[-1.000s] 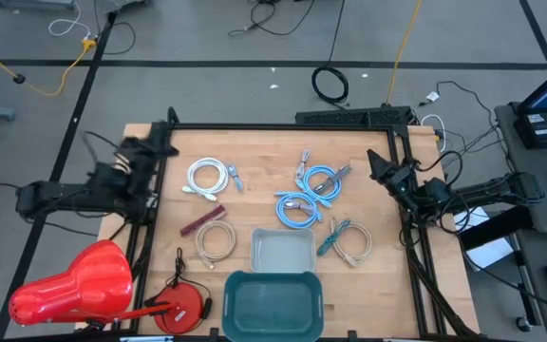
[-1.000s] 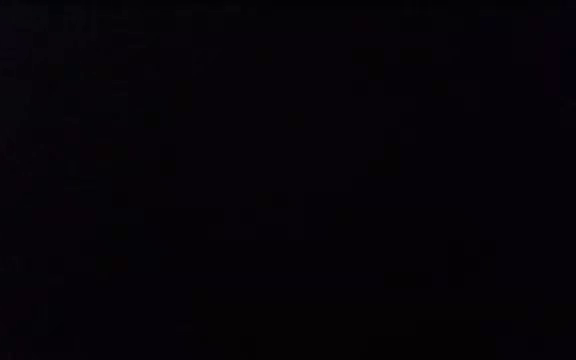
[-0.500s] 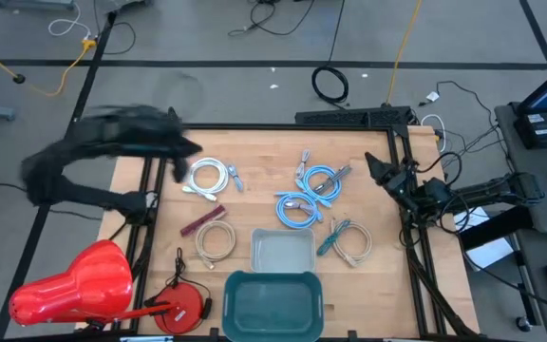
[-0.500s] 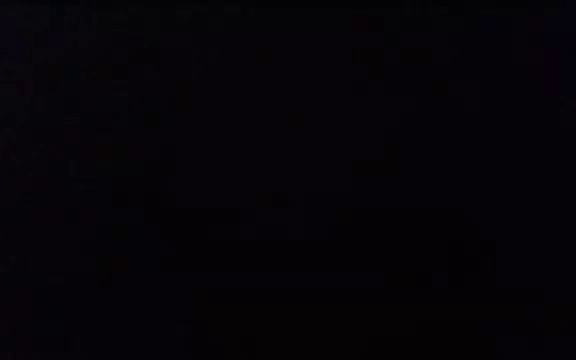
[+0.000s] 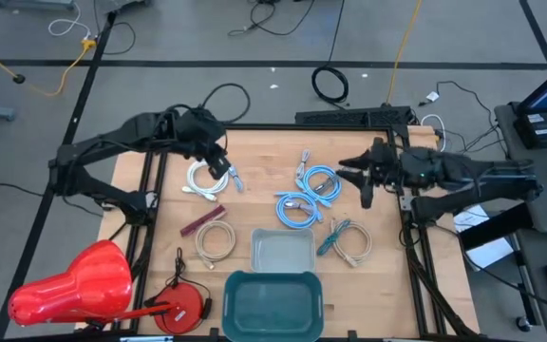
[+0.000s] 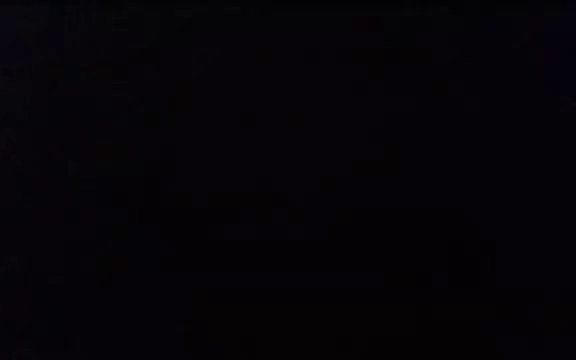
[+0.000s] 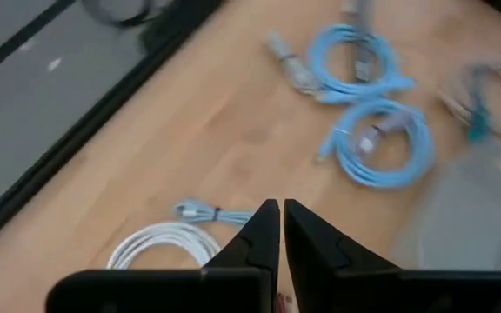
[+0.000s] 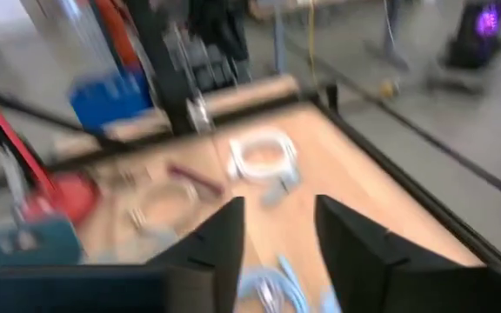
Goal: Pick & Place USB Port
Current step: Put the light blue charger cable into the gray bin
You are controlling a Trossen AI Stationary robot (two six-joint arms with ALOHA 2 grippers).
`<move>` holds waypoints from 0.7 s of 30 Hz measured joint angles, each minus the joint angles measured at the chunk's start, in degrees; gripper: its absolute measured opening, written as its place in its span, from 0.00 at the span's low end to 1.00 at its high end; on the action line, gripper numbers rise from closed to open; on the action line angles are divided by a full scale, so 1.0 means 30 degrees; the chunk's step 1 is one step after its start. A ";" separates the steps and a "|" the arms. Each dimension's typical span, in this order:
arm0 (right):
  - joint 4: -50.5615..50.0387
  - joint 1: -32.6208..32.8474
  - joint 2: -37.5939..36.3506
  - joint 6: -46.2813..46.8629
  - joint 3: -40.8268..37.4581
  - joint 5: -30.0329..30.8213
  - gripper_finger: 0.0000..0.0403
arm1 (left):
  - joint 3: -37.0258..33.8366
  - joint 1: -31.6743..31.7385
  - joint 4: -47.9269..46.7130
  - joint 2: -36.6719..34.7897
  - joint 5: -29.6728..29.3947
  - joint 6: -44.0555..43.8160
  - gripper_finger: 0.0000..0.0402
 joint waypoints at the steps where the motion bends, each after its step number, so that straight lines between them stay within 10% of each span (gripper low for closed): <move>1: -0.1302 0.0014 0.0699 0.0020 0.0847 0.0048 0.40 | -0.0168 0.0061 -0.0119 0.0000 -0.0447 -0.1026 0.06; 6: -0.3131 0.0024 0.3498 0.0718 0.1964 0.0029 0.50 | -0.2011 0.0623 0.0036 -0.0022 -0.0709 -0.5652 0.06; 12: -0.2147 0.0117 0.5321 0.1616 0.2037 0.0386 0.53 | -0.6494 0.1865 0.3949 0.0364 0.3494 -0.6955 0.10; 21: -0.0569 0.0431 0.5752 0.1519 0.2031 0.0379 0.53 | -0.8511 0.2535 0.6677 0.2709 0.6856 -0.5295 0.51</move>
